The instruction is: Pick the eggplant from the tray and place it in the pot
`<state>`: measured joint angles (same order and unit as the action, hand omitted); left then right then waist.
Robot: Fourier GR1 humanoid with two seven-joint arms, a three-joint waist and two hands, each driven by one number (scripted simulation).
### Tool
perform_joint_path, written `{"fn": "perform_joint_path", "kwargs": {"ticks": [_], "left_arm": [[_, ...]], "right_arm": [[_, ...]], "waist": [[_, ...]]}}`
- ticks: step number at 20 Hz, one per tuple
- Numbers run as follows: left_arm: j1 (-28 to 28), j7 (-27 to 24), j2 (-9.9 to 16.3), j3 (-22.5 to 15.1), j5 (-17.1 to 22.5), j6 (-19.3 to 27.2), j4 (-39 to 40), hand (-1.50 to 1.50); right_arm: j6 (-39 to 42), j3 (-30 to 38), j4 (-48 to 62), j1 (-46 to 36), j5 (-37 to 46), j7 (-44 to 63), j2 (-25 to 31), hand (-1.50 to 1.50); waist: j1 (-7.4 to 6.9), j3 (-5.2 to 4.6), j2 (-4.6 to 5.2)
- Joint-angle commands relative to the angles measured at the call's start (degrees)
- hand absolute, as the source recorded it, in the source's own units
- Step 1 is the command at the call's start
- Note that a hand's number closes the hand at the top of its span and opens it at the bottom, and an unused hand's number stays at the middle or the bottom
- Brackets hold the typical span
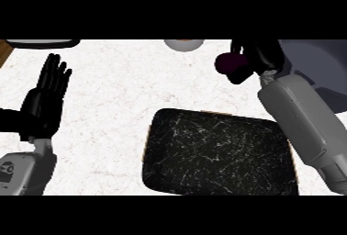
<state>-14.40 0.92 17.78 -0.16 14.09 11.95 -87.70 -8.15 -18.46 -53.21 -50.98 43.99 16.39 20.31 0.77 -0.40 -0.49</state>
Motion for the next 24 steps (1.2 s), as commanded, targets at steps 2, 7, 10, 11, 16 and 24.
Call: {"fn": "perform_joint_path", "kwargs": {"ticks": [2, 7, 10, 11, 16, 24], "left_arm": [[-0.4, -0.2, -0.5, -1.4, -0.1, -1.1, -0.3, 0.0], [-2.6, 1.9, -0.1, -0.5, 0.6, -0.9, -0.3, 0.0], [-2.2, -0.2, -1.8, -1.7, -1.6, 0.5, 0.6, 0.0], [-1.7, 0.4, -1.3, -1.0, -0.4, -0.8, 1.0, 0.0], [-3.0, 1.9, -1.4, -0.3, -0.8, -0.4, 0.6, 0.0], [1.4, 1.3, -0.4, 1.7, -0.6, -2.0, -3.5, 0.0]], "right_arm": [[-12.2, 4.2, 4.4, -7.2, 10.5, 23.6, -0.4, 1.5], [-17.9, 2.7, 8.9, -12.9, 23.7, 43.5, -2.7, 1.5], [-14.6, 3.4, 12.1, -15.5, 27.0, 48.8, -2.0, 1.5], [-13.7, 3.0, 12.1, -16.3, 28.5, 51.3, -3.6, 1.5], [-13.0, 7.8, 14.9, -12.3, 26.3, 44.8, 2.1, 1.5], [-16.7, 15.3, 6.7, 0.0, 19.7, 33.7, 11.6, 1.5]], "waist": [[-1.91, 0.0, 0.4], [-2.42, 0.25, 0.6], [-1.56, 0.33, 0.62], [-1.56, 0.33, 0.56], [-1.27, 0.39, 0.63], [-0.71, 0.42, 0.28]]}}
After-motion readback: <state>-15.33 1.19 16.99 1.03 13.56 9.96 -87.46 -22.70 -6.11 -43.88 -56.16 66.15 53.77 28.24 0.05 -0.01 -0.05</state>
